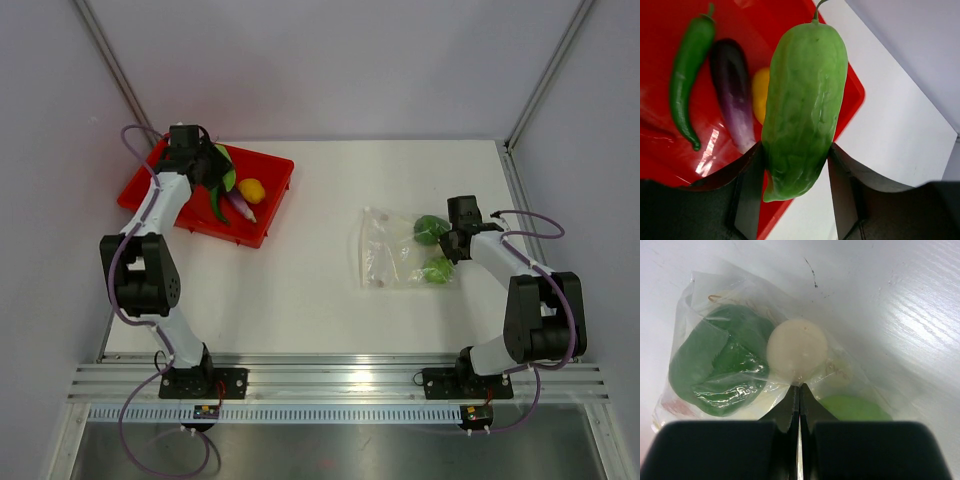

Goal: Open the zip-top bag and remove the fake food
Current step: Place the fake vegetable in the bin.

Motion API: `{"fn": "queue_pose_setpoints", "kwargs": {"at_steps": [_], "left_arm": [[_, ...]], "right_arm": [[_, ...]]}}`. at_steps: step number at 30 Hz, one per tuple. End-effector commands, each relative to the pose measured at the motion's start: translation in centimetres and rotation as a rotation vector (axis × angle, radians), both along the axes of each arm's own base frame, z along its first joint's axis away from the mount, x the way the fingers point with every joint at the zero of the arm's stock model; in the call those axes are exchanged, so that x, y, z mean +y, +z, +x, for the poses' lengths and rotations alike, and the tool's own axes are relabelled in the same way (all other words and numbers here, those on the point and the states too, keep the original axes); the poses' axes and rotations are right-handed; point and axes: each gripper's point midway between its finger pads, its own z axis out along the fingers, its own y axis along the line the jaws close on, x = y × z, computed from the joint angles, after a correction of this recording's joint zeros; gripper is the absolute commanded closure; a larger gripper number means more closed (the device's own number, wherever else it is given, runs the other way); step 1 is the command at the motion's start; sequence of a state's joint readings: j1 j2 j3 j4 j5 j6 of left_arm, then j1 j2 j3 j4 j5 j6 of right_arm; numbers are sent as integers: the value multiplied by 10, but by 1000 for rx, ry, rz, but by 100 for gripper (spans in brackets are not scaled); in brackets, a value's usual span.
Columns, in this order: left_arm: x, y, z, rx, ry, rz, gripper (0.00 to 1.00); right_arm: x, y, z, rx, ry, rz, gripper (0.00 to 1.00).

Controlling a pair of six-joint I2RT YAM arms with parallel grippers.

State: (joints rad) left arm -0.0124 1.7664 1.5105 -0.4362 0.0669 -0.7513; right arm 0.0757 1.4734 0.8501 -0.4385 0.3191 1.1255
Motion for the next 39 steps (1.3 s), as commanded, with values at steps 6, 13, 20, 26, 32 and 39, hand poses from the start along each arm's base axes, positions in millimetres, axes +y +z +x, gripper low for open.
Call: {"fn": "queue_pose_setpoints", "kwargs": {"at_steps": [6,13,20,26,32,39], "left_arm": [[43,-28,18,72,65,11,66],[69,-59,20,147,114,13,63],[75,-75,19,187,115,-17,59],[72,-92,20,238,100,-33,57],[69,-95,18,245,93,-48,35],[65,-70,15,185,85,-56,1]], "right_arm": [[3,13,15,-42,24,13,100],[5,10,16,-39,29,22,100],[5,12,16,-43,30,23,100],[6,10,16,-38,33,25,100],[5,12,15,-41,29,19,100],[5,11,15,-38,30,20,100]]}}
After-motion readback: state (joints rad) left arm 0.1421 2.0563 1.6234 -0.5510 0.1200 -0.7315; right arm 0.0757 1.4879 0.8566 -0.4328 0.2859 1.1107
